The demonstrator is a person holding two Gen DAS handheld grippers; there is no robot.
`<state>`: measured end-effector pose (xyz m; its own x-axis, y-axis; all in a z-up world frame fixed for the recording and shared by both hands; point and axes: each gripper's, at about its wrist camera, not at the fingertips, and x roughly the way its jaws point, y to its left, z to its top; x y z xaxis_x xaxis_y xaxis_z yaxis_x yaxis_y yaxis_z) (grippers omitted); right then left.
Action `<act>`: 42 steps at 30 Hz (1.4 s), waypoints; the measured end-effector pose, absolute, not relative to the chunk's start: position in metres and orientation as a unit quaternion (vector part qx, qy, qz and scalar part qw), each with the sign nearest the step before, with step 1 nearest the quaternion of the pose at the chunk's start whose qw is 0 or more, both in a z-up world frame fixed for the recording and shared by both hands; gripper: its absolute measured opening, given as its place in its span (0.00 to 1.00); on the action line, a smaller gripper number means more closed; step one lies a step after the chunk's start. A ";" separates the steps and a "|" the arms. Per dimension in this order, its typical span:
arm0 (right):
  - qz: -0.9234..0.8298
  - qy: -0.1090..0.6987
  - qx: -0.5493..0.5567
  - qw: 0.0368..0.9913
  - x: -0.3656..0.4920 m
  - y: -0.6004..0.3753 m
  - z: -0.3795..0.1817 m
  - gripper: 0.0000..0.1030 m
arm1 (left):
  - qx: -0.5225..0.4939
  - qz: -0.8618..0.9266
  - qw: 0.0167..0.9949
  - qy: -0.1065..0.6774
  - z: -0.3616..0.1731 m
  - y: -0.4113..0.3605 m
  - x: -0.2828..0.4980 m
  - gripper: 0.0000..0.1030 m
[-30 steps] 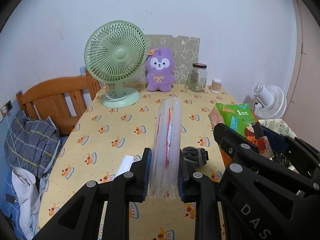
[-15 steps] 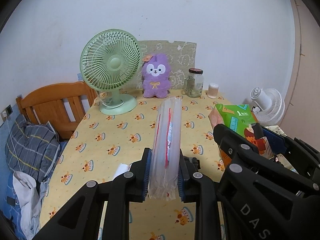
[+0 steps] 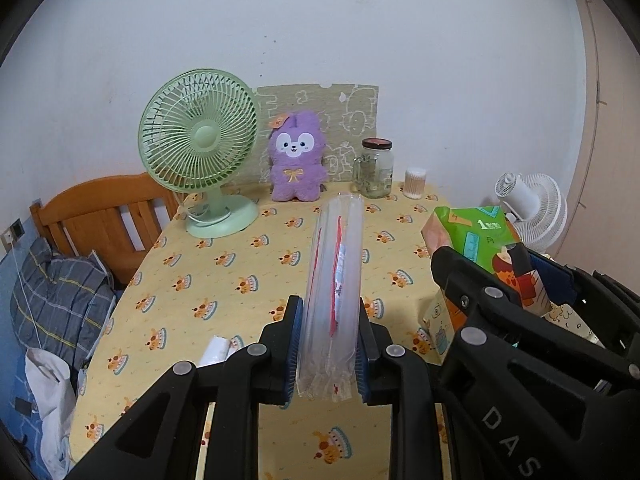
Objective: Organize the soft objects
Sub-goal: 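Carry the pen bag with the left tool while the right tool carries the snack box to the gift box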
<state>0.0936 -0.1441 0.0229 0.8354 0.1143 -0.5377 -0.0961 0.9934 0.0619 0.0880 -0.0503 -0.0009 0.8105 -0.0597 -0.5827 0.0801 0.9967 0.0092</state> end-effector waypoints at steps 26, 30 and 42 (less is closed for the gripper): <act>0.000 0.268 0.021 0.963 0.086 -0.227 0.026 0.52 | 0.032 -0.098 0.952 0.287 0.005 -0.131 0.087 0.22; -0.011 0.266 0.022 0.964 0.084 -0.239 0.026 0.52 | 0.034 -0.111 0.951 0.287 0.005 -0.143 0.087 0.22; -0.036 0.272 0.026 0.961 0.082 -0.269 0.018 0.52 | 0.029 -0.139 0.944 0.297 -0.004 -0.171 0.090 0.23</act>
